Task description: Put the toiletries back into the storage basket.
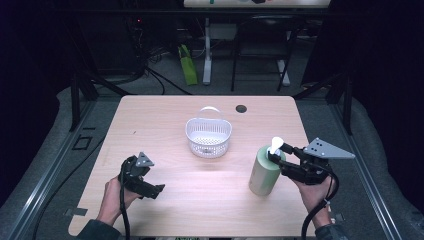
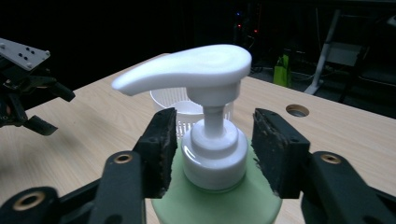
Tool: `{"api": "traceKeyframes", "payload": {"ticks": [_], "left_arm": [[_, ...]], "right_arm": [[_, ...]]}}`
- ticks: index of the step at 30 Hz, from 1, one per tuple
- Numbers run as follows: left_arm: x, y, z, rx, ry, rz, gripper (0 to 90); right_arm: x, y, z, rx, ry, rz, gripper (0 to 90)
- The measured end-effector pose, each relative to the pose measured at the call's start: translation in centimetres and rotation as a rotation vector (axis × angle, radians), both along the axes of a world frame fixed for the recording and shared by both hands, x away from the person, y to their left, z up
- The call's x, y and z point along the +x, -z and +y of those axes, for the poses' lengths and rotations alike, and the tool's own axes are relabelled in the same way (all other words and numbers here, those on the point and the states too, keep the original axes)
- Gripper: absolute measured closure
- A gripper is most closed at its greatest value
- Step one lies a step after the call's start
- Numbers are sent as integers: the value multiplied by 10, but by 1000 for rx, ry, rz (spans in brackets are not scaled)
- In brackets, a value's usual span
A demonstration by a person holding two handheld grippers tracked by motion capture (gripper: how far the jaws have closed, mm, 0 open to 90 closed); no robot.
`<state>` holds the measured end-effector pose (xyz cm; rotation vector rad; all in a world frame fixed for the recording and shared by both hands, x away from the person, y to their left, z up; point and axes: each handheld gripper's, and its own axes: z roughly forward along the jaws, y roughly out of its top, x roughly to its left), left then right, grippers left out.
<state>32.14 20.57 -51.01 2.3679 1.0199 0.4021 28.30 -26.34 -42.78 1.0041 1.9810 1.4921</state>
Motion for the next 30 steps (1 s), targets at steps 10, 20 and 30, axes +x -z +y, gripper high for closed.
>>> {"api": "traceKeyframes", "payload": {"ticks": [10,20,30], "left_arm": [[1,1,-2,9,9,4,0],[0,0,-1,12,9,0,0],[-1,0,0,12,0,-6,0]], "right_arm": [[1,-3,3,23,11,-33,655],[0,-5,5,22,22,-58,679],[-1,-7,4,33,19,-69,668]]}}
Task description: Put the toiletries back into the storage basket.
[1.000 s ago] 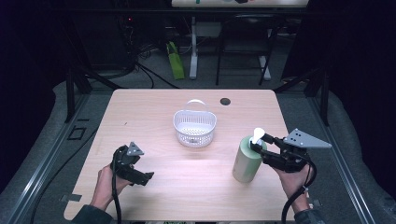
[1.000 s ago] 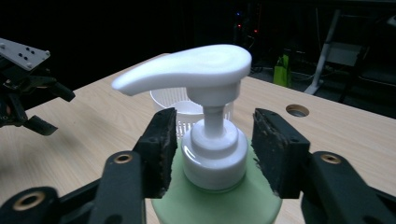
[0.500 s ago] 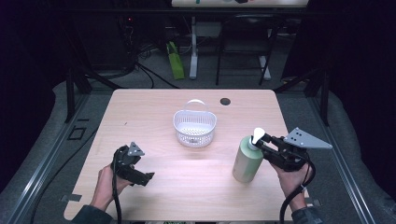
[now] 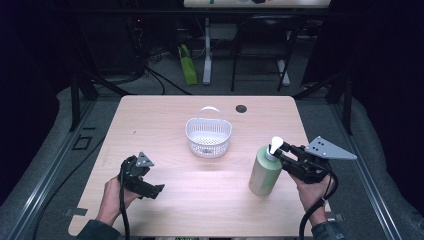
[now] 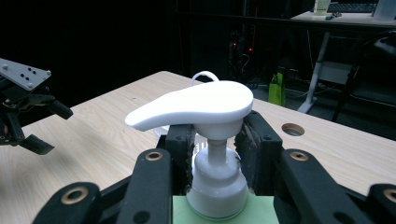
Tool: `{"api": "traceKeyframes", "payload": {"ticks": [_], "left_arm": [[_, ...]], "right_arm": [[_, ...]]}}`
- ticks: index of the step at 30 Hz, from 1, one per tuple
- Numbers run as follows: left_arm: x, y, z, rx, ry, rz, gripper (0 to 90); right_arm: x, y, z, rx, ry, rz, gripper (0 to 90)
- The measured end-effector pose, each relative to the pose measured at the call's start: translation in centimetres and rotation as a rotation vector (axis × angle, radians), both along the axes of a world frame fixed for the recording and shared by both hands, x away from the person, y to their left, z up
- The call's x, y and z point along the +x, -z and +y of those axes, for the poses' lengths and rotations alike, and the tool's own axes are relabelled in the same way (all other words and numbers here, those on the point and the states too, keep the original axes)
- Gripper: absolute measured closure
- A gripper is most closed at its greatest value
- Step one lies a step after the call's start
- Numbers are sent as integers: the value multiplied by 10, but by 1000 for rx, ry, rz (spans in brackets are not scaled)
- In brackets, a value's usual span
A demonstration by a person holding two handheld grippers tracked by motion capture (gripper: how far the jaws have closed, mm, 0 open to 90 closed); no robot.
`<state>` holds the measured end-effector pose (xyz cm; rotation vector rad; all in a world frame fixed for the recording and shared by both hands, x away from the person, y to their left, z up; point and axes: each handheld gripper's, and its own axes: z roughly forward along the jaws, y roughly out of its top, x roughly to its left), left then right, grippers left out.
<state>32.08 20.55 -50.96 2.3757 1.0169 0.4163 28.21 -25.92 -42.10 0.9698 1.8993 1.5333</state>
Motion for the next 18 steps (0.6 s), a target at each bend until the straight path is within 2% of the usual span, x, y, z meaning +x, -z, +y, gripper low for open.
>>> {"api": "traceKeyframes", "payload": {"ticks": [18], "left_arm": [[0,0,1,-5,2,6,0]], "right_arm": [[-1,-2,-2,14,28,-21,681]]}}
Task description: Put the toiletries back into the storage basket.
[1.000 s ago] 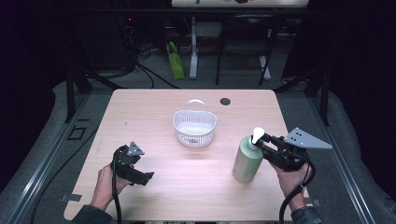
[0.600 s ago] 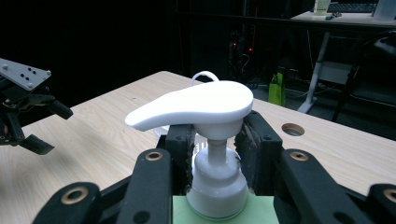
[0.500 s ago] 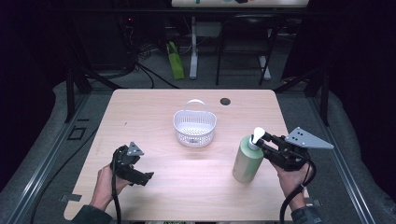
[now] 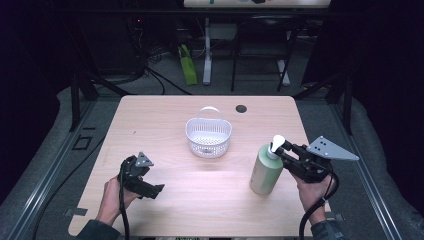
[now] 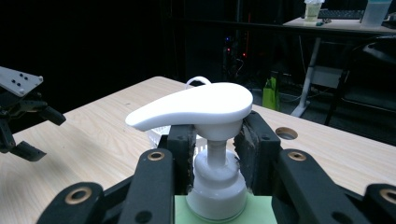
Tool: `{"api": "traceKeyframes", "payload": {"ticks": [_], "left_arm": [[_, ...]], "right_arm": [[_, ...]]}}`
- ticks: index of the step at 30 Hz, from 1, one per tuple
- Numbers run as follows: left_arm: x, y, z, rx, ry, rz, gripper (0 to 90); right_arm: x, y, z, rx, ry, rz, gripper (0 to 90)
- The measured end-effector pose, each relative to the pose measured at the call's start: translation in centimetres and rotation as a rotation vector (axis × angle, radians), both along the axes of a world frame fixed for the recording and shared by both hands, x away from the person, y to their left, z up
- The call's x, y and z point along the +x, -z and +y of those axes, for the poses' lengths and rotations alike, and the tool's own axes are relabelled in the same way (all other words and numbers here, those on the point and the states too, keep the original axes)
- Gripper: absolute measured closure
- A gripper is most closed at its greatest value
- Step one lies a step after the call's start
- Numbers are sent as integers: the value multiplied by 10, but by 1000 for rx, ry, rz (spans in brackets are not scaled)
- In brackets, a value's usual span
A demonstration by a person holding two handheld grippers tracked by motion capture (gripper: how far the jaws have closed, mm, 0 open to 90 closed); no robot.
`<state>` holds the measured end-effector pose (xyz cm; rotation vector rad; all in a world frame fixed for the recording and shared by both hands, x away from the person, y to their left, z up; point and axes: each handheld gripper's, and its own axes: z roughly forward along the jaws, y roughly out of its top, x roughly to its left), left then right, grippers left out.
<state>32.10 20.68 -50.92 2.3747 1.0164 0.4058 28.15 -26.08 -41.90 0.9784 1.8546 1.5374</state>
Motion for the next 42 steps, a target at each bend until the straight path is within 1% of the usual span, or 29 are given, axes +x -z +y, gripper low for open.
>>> {"api": "traceKeyframes", "payload": {"ticks": [3,9,12,14,22,24,30,38,42], "left_arm": [[-1,0,0,1,3,-1,0],[-1,1,0,-1,-5,0,0],[-1,2,-1,-1,-2,8,0],[-1,3,-2,7,2,8,0],[-1,2,-1,-4,-1,11,0],[0,3,-2,3,-1,9,0],[0,3,-1,-8,0,11,0],[0,2,0,-5,-6,6,0],[0,2,-1,-6,2,9,0]], "right_arm": [[0,-2,0,-1,2,-5,681],[1,-3,0,-12,1,2,681],[2,-4,0,-16,3,6,681],[2,-6,0,-17,3,4,681],[4,-10,2,-23,1,4,681],[5,-11,2,-25,-1,5,681],[9,-18,5,-29,-6,-2,681],[12,-26,7,-27,-8,-13,681],[15,-30,9,-28,-12,-14,681]]}}
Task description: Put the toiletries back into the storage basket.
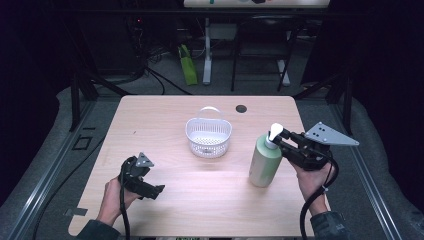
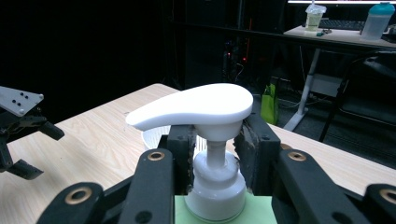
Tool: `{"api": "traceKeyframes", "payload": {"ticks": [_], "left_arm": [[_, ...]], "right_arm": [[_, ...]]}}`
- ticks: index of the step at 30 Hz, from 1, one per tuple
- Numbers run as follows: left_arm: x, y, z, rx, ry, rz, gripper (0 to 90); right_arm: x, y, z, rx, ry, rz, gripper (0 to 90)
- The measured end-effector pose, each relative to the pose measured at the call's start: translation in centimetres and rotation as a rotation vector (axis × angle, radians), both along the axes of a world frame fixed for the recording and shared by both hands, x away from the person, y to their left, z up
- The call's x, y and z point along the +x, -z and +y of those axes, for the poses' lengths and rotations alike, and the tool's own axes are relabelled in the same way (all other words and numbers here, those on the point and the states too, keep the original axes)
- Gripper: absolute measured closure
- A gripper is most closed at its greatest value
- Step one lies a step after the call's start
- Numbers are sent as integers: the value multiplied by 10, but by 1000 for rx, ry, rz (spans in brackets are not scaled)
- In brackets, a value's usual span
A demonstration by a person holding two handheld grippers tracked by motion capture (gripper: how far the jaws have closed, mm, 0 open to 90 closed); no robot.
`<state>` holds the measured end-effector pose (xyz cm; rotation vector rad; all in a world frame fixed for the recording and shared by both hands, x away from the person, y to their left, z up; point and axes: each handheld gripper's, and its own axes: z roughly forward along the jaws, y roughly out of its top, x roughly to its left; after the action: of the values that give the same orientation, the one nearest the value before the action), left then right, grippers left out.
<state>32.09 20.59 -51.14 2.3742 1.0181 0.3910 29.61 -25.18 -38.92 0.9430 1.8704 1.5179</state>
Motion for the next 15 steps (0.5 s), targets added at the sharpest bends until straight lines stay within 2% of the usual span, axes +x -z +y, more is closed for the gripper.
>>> {"api": "traceKeyframes", "payload": {"ticks": [15], "left_arm": [[0,-1,1,0,0,-2,0]], "right_arm": [[8,-17,7,-4,-7,-15,681]]}}
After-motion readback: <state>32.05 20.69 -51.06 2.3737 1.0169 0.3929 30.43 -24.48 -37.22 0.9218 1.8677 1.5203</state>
